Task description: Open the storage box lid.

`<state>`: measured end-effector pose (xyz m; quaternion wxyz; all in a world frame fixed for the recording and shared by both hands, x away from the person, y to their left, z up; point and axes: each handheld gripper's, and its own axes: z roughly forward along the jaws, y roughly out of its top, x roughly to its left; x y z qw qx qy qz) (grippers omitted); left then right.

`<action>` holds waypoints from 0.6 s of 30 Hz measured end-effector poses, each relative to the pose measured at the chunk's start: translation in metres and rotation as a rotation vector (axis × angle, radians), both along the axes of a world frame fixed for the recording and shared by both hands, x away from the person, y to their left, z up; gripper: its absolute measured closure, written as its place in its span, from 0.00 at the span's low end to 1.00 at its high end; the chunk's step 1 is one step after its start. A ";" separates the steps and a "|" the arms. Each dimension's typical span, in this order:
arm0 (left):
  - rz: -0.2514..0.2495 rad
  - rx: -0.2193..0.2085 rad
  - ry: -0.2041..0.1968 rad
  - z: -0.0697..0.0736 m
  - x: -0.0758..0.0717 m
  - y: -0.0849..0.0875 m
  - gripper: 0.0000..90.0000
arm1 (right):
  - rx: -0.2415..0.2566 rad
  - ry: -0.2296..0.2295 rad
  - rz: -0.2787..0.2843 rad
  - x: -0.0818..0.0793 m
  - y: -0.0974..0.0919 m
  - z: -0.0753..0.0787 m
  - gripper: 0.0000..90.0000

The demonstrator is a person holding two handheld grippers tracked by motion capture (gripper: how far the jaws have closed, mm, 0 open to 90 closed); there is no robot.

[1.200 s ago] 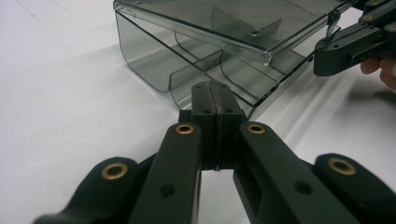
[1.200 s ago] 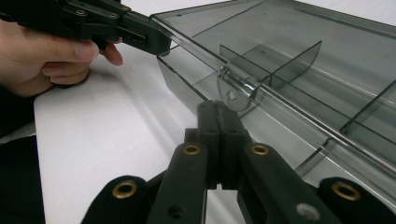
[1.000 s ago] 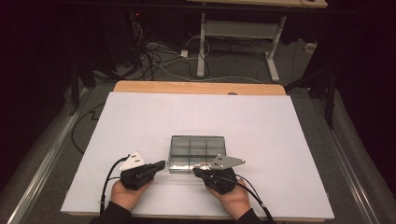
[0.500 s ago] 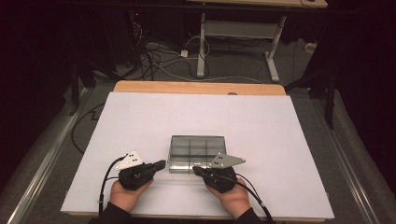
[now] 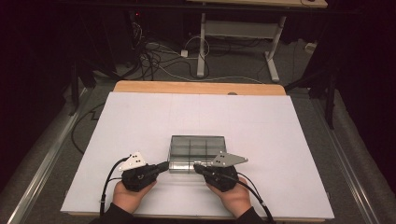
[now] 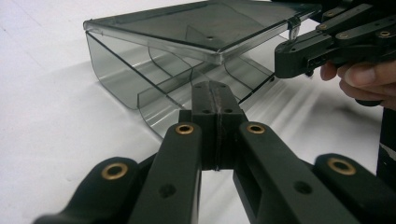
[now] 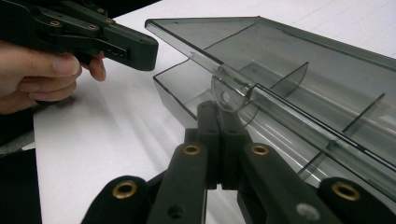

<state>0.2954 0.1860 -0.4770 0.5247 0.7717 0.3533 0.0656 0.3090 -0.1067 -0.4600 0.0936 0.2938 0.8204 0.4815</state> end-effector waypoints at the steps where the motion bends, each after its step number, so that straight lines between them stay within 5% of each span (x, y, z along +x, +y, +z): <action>1: -0.003 -0.002 -0.001 0.000 0.000 -0.001 0.97 | 0.000 -0.001 -0.001 0.000 0.000 0.000 1.00; 18: -0.014 0.000 -0.009 0.000 0.005 -0.007 0.97 | -0.003 -0.002 -0.013 -0.003 -0.004 -0.001 1.00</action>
